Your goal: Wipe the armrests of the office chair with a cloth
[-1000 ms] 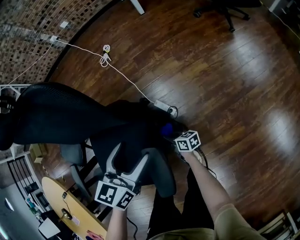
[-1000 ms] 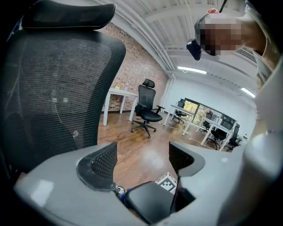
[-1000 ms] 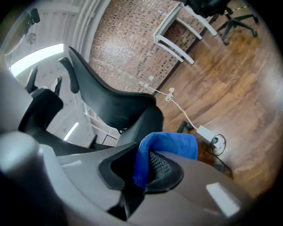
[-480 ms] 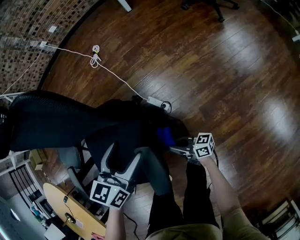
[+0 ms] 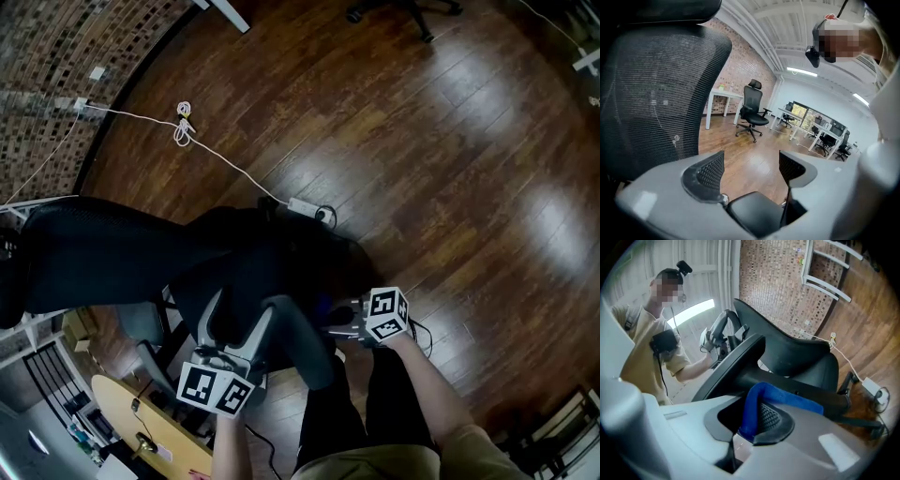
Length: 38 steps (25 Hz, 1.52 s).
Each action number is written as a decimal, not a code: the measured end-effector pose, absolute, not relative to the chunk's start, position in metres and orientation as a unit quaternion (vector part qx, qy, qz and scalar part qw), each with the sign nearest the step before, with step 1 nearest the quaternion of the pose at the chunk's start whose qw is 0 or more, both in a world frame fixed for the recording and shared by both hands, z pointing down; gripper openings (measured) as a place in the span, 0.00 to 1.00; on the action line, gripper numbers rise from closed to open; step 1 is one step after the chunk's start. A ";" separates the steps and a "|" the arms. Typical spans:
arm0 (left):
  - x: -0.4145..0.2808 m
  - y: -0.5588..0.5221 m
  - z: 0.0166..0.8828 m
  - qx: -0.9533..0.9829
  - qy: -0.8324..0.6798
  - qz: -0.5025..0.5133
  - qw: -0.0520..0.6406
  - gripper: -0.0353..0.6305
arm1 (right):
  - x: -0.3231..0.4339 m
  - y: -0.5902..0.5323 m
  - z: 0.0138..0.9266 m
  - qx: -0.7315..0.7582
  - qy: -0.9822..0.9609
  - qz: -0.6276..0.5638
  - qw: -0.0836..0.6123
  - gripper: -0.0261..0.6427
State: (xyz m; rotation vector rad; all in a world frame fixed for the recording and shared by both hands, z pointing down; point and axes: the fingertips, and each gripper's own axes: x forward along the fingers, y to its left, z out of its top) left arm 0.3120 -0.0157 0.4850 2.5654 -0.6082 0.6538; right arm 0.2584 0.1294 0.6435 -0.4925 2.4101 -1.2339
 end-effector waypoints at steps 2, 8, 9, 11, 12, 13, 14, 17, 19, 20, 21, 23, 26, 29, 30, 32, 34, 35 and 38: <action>0.309 -0.017 0.487 0.922 -0.220 0.237 0.214 0.59 | 0.257 0.130 0.639 -0.165 0.859 -0.438 0.208 0.07; 0.305 -0.019 0.496 0.920 -0.227 0.228 0.225 0.59 | 0.255 0.117 0.700 -0.248 0.830 -0.485 0.118 0.08; 0.304 -0.021 0.497 0.919 -0.229 0.228 0.226 0.59 | 0.255 0.112 0.715 -0.266 0.817 -0.501 0.105 0.08; 0.300 -0.025 0.500 0.918 -0.235 0.226 0.227 0.59 | 0.262 0.101 0.742 -0.298 0.792 -0.525 0.094 0.08; 0.299 -0.028 0.503 0.916 -0.238 0.226 0.228 0.59 | 0.267 0.095 0.755 -0.314 0.779 -0.535 0.092 0.08; 0.297 -0.029 0.507 0.915 -0.241 0.227 0.230 0.59 | 0.272 0.089 0.767 -0.328 0.768 -0.543 0.092 0.08; 0.295 -0.030 0.510 0.914 -0.243 0.228 0.232 0.59 | 0.278 0.084 0.777 -0.338 0.760 -0.547 0.091 0.08; 0.284 -0.031 0.521 0.911 -0.248 0.229 0.237 0.59 | 0.288 0.071 0.807 -0.363 0.741 -0.559 0.079 0.08; 0.275 -0.032 0.529 0.907 -0.254 0.232 0.242 0.59 | 0.287 0.062 0.829 -0.382 0.716 -0.580 0.074 0.05; 0.270 -0.031 0.533 0.905 -0.257 0.233 0.244 0.59 | 0.286 0.059 0.838 -0.393 0.698 -0.593 0.081 0.06; 0.266 -0.031 0.536 0.904 -0.260 0.235 0.246 0.59 | 0.284 0.057 0.847 -0.402 0.679 -0.607 0.090 0.05; 0.260 -0.030 0.540 0.903 -0.264 0.234 0.246 0.59 | 0.281 0.058 0.862 -0.409 0.658 -0.625 0.098 0.05; 0.253 -0.028 0.540 0.903 -0.271 0.224 0.246 0.59 | 0.292 0.064 0.857 -0.398 0.672 -0.618 0.089 0.06; 0.238 -0.027 0.533 0.904 -0.275 0.208 0.252 0.59 | 0.329 0.078 0.833 -0.416 0.686 -0.592 0.081 0.06; 0.232 -0.028 0.530 0.905 -0.278 0.202 0.252 0.59 | 0.345 0.080 0.817 -0.426 0.693 -0.576 0.081 0.06; 0.223 -0.029 0.522 0.907 -0.281 0.195 0.246 0.59 | 0.378 0.079 0.770 -0.441 0.714 -0.538 0.077 0.06; 0.213 -0.029 0.516 0.909 -0.285 0.189 0.236 0.59 | 0.402 0.076 0.712 -0.444 0.745 -0.494 0.058 0.06; 0.206 -0.028 0.513 0.910 -0.289 0.186 0.232 0.59 | 0.408 0.074 0.683 -0.439 0.764 -0.472 0.037 0.06; 0.186 -0.021 0.504 0.906 -0.313 0.156 0.240 0.59 | 0.403 0.065 0.601 -0.386 0.837 -0.368 -0.126 0.07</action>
